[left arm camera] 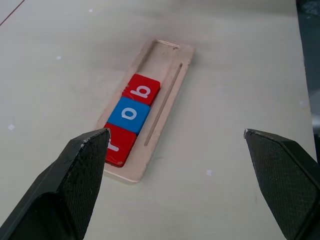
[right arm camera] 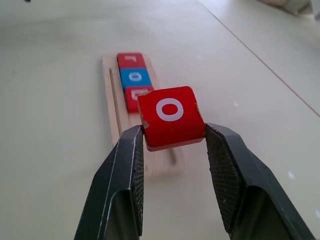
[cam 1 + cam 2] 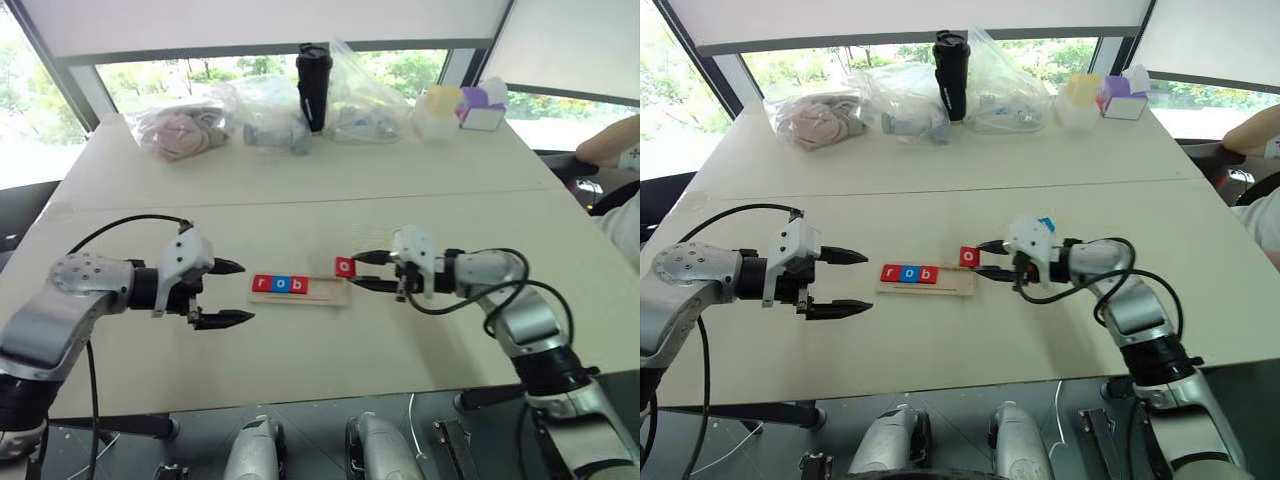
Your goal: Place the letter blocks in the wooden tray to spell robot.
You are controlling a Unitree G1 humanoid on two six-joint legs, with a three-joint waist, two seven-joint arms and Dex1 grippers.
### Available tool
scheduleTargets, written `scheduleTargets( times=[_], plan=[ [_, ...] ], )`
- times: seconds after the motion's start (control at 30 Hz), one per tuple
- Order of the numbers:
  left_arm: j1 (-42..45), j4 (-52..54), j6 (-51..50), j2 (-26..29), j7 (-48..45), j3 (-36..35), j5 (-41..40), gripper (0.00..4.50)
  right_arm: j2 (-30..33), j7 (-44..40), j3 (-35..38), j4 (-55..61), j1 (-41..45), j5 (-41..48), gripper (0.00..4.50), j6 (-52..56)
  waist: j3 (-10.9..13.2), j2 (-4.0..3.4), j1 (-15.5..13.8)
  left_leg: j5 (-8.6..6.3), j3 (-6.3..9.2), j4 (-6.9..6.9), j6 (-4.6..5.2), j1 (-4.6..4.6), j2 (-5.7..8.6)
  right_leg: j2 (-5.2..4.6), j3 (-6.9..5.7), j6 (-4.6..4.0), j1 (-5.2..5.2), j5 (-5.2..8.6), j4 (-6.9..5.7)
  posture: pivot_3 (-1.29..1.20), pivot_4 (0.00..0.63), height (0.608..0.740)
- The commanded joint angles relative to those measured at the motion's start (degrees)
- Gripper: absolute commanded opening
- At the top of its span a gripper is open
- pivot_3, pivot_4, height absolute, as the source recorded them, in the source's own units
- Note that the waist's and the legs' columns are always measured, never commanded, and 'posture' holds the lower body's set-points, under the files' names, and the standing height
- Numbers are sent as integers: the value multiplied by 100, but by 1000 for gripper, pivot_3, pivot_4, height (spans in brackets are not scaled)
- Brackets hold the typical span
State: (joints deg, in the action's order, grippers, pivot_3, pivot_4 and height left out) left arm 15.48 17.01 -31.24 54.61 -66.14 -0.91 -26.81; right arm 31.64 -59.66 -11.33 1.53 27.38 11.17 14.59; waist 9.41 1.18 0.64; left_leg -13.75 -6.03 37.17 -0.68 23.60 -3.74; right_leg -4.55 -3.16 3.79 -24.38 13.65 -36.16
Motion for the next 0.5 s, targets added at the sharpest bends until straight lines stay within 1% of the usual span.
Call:
scheduleTargets(
  times=[0.03, 0.23, 0.5],
  plan=[
    [-10, 216, -50, 47, 49, -161, -74, 4500, -196, 226, -223, -231, 144, -301, 1240, -115, 0, 0, -10, 0, -3, 0, 0, 2, 1, -1, 0, 0, 0, 0, 1, 0, 150, 740],
    [-134, 328, -120, 47, 148, -290, -116, 4500, -360, 243, -498, -444, 217, -498, 1240, -98, 0, 0, 11, 0, -11, 6, 0, 15, 3, -3, -1, 2, -8, -1, 1, 0, 150, 740],
    [-82, 294, 50, -32, 307, -216, 7, 4500, -666, 354, -783, -1057, 455, -856, 1240, -308, 0, 0, 17, 0, -10, 6, 0, 14, 1, 2, -3, 1, -9, -1, -2, 0, 150, 740]
  ],
)
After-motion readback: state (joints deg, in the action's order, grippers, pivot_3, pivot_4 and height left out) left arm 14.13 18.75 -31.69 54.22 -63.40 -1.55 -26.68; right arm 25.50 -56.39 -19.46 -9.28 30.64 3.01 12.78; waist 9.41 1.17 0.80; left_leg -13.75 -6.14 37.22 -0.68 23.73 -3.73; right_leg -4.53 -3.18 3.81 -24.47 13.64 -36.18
